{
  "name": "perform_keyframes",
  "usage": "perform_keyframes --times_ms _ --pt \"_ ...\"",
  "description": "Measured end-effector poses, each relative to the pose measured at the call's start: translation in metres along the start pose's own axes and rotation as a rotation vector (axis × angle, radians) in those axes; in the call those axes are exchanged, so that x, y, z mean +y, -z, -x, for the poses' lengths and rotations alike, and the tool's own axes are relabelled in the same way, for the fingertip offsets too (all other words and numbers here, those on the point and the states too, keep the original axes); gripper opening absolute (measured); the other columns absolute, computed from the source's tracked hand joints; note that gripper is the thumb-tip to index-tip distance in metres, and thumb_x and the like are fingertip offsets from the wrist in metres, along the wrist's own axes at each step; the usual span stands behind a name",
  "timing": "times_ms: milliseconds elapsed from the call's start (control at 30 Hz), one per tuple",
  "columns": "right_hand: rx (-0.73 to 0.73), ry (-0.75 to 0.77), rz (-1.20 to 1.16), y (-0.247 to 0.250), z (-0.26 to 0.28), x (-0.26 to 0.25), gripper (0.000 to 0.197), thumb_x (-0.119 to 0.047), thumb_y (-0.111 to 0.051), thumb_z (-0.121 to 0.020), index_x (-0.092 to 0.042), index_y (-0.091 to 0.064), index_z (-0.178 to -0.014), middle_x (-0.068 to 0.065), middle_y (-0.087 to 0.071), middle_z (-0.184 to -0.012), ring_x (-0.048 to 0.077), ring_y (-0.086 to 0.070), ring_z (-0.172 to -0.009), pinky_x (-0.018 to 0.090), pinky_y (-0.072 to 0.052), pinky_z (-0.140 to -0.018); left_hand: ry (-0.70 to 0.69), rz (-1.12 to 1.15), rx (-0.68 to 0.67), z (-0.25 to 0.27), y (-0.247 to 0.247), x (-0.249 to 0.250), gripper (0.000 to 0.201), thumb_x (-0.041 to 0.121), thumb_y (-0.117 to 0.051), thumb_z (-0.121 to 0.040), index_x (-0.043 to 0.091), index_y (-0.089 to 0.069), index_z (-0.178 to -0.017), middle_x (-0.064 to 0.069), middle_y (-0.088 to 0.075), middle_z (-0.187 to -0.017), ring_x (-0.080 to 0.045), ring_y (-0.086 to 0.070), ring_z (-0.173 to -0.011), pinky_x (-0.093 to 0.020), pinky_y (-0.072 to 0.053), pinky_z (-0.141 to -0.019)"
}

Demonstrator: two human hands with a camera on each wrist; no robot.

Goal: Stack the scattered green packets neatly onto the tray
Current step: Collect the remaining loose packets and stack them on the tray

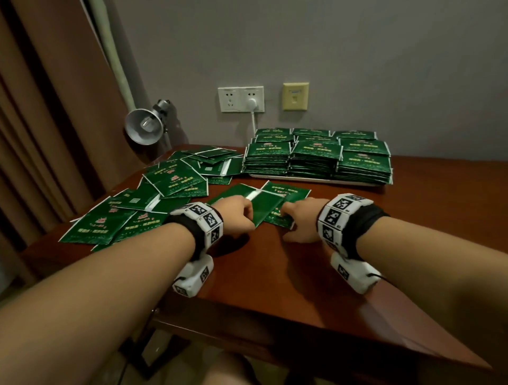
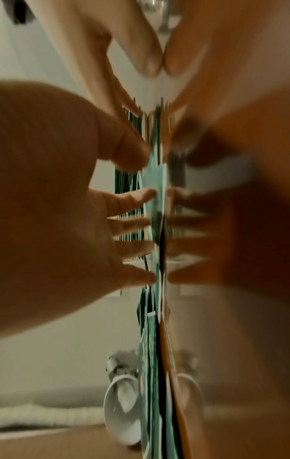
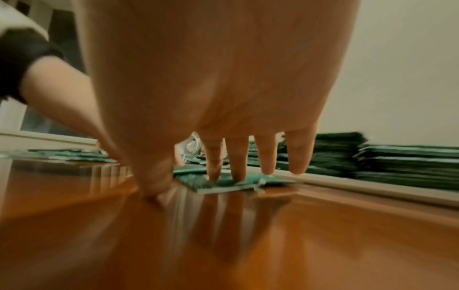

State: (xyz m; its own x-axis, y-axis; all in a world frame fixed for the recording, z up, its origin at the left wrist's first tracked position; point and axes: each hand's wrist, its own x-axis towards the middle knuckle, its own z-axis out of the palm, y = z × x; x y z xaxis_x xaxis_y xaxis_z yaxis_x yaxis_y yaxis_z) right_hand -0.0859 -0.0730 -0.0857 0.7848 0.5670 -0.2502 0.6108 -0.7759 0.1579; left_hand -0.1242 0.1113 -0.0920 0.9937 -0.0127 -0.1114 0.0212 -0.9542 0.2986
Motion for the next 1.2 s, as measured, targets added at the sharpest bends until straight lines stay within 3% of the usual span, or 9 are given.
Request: perform_keyframes --times_ms 67,167,333,467,700,800,967,1100,1200 --pt "-0.034 -0.009 0.011 0.001 0.013 0.008 0.064 -0.061 -0.062 -0.079 -0.024 -0.045 -0.128 0.002 -0.061 -0.113 0.026 -0.059 -0.099 0.034 -0.051 -0.079 -0.068 -0.02 0.003 0.001 -0.003 0.004 0.043 0.04 -0.073 -0.078 0.02 -0.057 -0.112 0.001 -0.056 -0.115 -0.016 -0.061 -0.088 -0.031 -0.053 -0.075" --pt "-0.051 -0.039 0.035 0.002 0.025 0.018 0.063 -0.059 -0.067 -0.076 -0.024 -0.047 -0.126 0.001 -0.061 -0.112 0.025 -0.06 -0.098 0.031 -0.049 -0.074 -0.123 -0.166 -0.048 0.001 -0.008 0.011 0.068 0.06 -0.075 -0.07 0.024 -0.051 -0.123 0.001 -0.05 -0.111 -0.018 -0.05 -0.101 -0.036 -0.048 -0.089" --pt "-0.012 -0.198 -0.02 -0.006 0.025 0.024 0.065 -0.067 -0.054 -0.082 -0.015 -0.052 -0.12 0.009 -0.055 -0.118 0.028 -0.057 -0.103 0.04 -0.052 -0.085 -0.136 -0.22 -0.015 0.003 -0.008 0.015 0.048 0.038 -0.07 -0.08 0.023 -0.053 -0.121 -0.001 -0.05 -0.116 -0.018 -0.054 -0.097 -0.033 -0.052 -0.083" --pt "0.043 -0.278 -0.093 -0.004 0.014 0.023 0.074 -0.067 -0.055 -0.082 -0.012 -0.042 -0.131 0.012 -0.048 -0.125 0.03 -0.053 -0.111 0.043 -0.048 -0.091 -0.166 -0.274 -0.027 0.003 -0.006 0.013 0.055 0.02 -0.066 -0.082 0.02 -0.045 -0.132 -0.004 -0.049 -0.124 -0.021 -0.055 -0.105 -0.032 -0.051 -0.086" --pt "-0.031 -0.279 -0.142 -0.001 -0.02 0.016 0.09 -0.072 -0.055 -0.078 -0.007 -0.034 -0.137 0.01 -0.055 -0.125 0.027 -0.059 -0.106 0.037 -0.05 -0.091 -0.214 -0.383 -0.042 -0.002 -0.006 0.011 0.06 0.032 -0.065 -0.081 0.018 -0.042 -0.135 -0.006 -0.052 -0.119 -0.025 -0.054 -0.108 -0.041 -0.049 -0.091" --pt "-0.064 -0.254 -0.196 0.0 -0.034 0.014 0.094 -0.071 -0.06 -0.077 -0.009 -0.029 -0.141 0.009 -0.053 -0.127 0.027 -0.058 -0.109 0.035 -0.048 -0.09 -0.177 -0.341 0.075 -0.002 -0.002 0.012 0.043 0.02 -0.054 -0.084 0.021 -0.043 -0.126 -0.007 -0.063 -0.104 -0.029 -0.062 -0.089 -0.04 -0.054 -0.075" --pt "-0.057 -0.274 -0.094 0.009 -0.045 0.014 0.104 -0.08 -0.063 -0.063 -0.011 -0.039 -0.137 0.011 -0.049 -0.125 0.028 -0.055 -0.107 0.042 -0.05 -0.09 -0.069 -0.223 0.354 0.002 0.008 0.015 0.047 0.024 -0.053 -0.078 0.024 -0.042 -0.124 0.002 -0.061 -0.078 -0.024 -0.06 -0.071 -0.033 -0.049 -0.064" --pt "-0.027 -0.237 -0.118 0.01 -0.043 0.02 0.099 -0.081 -0.065 -0.059 -0.015 -0.049 -0.13 0.009 -0.049 -0.119 0.026 -0.055 -0.101 0.043 -0.052 -0.089 -0.044 -0.301 0.551 -0.003 0.005 0.008 0.045 0.019 -0.058 -0.077 0.017 -0.047 -0.121 -0.003 -0.055 -0.106 -0.023 -0.054 -0.096 -0.038 -0.05 -0.081" --pt "0.044 -0.212 -0.208 0.008 -0.04 0.021 0.087 -0.072 -0.072 -0.062 -0.012 -0.053 -0.122 0.005 -0.061 -0.105 0.022 -0.06 -0.09 0.038 -0.055 -0.08 -0.008 -0.281 0.506 -0.006 0.001 0.003 0.04 0.023 -0.055 -0.083 0.019 -0.047 -0.122 -0.005 -0.051 -0.111 -0.023 -0.055 -0.093 -0.036 -0.051 -0.077"
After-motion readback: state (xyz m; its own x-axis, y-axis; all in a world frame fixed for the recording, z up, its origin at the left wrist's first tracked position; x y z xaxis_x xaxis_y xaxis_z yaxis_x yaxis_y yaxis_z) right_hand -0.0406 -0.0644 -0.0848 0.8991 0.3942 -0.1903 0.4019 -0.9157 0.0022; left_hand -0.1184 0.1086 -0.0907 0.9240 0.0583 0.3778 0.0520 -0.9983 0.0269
